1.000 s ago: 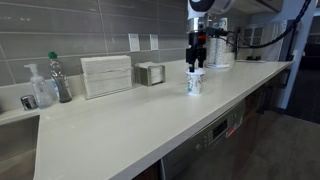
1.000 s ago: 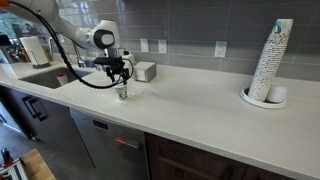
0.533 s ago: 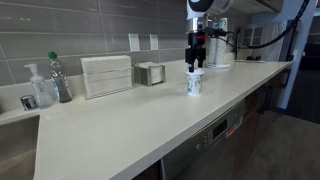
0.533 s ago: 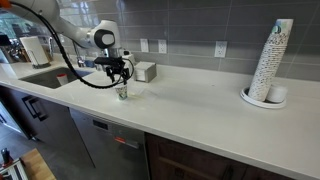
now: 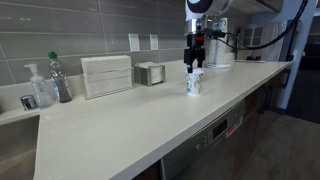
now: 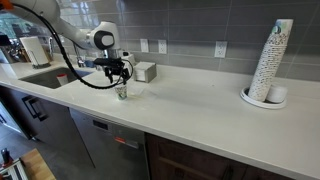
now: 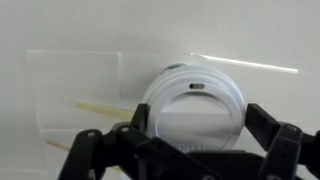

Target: Pick up the paper cup lid from the kitchen counter and place it on the paper cup

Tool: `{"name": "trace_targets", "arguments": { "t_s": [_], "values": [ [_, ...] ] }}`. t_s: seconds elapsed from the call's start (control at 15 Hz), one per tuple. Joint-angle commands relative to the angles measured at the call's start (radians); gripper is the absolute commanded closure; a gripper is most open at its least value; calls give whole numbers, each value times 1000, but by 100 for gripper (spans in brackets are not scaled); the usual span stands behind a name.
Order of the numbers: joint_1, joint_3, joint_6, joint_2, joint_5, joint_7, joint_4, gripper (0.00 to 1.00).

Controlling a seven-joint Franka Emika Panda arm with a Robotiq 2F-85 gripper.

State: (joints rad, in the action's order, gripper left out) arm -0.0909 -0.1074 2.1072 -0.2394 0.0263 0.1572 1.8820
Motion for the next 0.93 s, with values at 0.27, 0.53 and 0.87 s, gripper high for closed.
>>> {"name": "trace_targets", "arguments": {
  "t_s": [0.27,0.53,0.87],
  "values": [
    [-8,-4,1,28,7,-2,13,0],
    [-14,-7,-4,49,10,-8,19,0],
    [-15,-4,-1,72,11,-14,27,0]
  ]
}}
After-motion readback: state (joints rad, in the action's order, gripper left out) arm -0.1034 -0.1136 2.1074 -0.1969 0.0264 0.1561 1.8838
